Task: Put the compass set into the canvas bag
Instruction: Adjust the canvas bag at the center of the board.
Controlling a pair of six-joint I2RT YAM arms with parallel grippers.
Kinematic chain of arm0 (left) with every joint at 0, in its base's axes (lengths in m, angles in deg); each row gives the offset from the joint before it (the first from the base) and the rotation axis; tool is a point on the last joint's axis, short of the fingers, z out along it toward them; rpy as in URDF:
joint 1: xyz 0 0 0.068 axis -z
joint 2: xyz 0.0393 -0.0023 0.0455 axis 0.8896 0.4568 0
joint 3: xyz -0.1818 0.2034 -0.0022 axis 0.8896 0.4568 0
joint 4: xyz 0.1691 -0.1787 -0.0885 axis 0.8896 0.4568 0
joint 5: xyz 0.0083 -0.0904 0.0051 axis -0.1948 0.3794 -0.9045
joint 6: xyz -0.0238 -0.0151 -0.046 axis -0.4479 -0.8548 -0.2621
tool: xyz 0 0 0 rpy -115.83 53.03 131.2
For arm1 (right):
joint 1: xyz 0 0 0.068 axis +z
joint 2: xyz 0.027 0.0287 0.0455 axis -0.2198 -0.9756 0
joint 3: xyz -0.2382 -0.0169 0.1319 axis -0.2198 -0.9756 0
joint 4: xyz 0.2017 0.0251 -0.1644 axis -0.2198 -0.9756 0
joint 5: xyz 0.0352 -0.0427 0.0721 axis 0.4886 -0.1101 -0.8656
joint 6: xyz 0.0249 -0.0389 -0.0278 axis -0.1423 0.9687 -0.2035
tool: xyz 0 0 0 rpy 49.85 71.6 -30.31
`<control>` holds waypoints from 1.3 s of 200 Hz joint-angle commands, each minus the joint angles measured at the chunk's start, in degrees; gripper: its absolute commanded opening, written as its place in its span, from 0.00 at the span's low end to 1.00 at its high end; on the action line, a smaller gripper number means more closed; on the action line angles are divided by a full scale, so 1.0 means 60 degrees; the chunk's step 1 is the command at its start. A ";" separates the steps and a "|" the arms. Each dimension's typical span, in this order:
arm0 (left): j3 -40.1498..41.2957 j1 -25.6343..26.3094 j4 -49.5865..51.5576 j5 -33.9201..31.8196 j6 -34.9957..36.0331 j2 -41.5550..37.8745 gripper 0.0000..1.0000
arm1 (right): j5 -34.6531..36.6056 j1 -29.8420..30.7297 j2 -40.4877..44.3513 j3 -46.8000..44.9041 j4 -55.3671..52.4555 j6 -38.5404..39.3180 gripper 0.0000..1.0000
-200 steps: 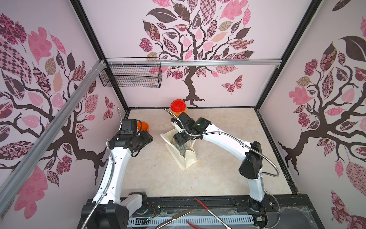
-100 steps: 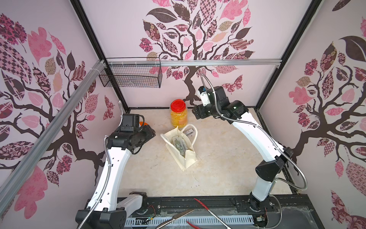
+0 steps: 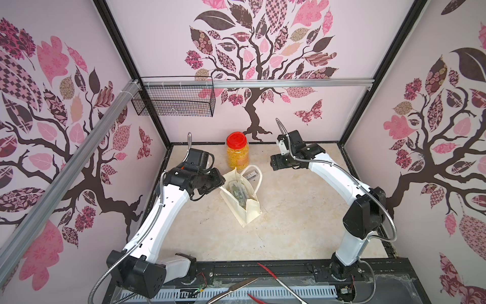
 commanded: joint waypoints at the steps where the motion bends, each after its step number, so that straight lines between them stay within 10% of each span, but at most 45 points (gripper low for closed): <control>1: -0.0037 0.0014 -0.0243 -0.0004 0.0038 -0.0031 0.38 | -0.0171 0.0002 0.0457 0.0000 0.0412 -0.0233 0.86; 63: 0.0132 -0.1247 -0.0349 -0.0280 0.0389 -0.0441 0.06 | -0.1187 0.0055 -0.1092 -0.0054 0.0879 -0.0274 0.86; 156: -0.0398 -0.2448 0.0242 -0.1162 0.1278 -0.0359 0.00 | -0.0234 0.0862 -0.3870 0.1804 0.1539 -0.0475 0.89; 197: 0.0136 -0.2451 -0.0205 -0.0411 0.1139 -0.0423 0.29 | 0.0407 0.1115 -0.4645 0.2284 0.1986 -0.1516 0.90; 260: 0.0634 -0.2449 -0.0229 -0.0204 0.1391 -0.0766 0.38 | 0.1090 0.1269 -0.5683 0.3111 0.2348 -0.2469 0.89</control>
